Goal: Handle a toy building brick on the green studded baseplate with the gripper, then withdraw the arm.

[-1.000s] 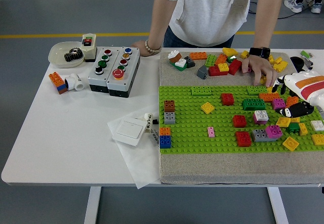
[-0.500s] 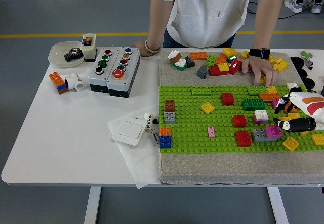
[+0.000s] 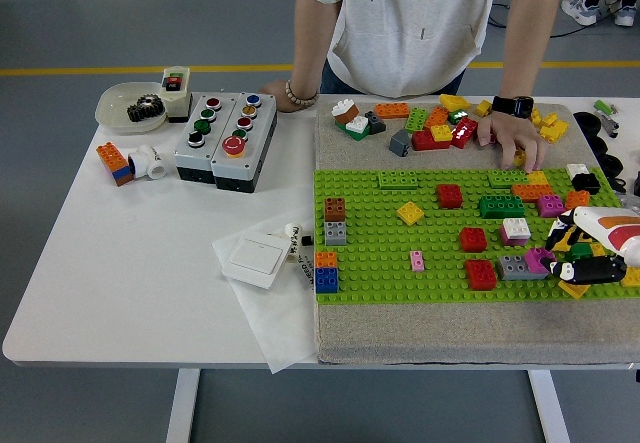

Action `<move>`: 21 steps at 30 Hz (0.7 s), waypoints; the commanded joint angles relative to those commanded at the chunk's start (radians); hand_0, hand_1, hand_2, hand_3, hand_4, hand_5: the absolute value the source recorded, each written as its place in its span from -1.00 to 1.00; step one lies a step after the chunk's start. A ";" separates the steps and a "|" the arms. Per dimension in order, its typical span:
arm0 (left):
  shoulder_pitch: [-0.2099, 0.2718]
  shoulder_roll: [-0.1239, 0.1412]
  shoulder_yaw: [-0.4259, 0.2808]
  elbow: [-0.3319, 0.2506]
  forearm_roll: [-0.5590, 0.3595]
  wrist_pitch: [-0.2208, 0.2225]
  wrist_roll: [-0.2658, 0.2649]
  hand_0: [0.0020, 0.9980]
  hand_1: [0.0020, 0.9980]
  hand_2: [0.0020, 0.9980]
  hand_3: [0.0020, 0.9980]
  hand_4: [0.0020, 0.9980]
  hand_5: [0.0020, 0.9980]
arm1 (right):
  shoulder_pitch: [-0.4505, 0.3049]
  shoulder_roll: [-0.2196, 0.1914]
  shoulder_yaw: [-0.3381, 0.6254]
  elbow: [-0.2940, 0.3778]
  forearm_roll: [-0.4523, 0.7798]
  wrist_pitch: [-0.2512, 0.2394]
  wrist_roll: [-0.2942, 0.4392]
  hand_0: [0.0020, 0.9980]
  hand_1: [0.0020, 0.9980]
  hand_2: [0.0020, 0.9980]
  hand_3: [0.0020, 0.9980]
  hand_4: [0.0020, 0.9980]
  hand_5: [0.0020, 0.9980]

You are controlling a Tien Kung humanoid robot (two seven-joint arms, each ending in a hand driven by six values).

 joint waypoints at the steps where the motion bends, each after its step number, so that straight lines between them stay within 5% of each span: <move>1: 0.000 0.000 0.000 0.000 0.000 0.000 0.000 0.48 0.50 0.57 0.20 0.25 0.29 | -0.001 0.000 0.000 0.000 0.000 0.000 0.000 0.27 0.17 0.23 0.06 0.31 -0.32; 21: 0.001 0.001 -0.001 0.001 0.000 -0.001 0.001 0.48 0.50 0.56 0.20 0.25 0.29 | -0.021 0.013 -0.006 0.024 -0.002 0.007 0.009 0.26 0.15 0.21 0.07 0.26 -0.41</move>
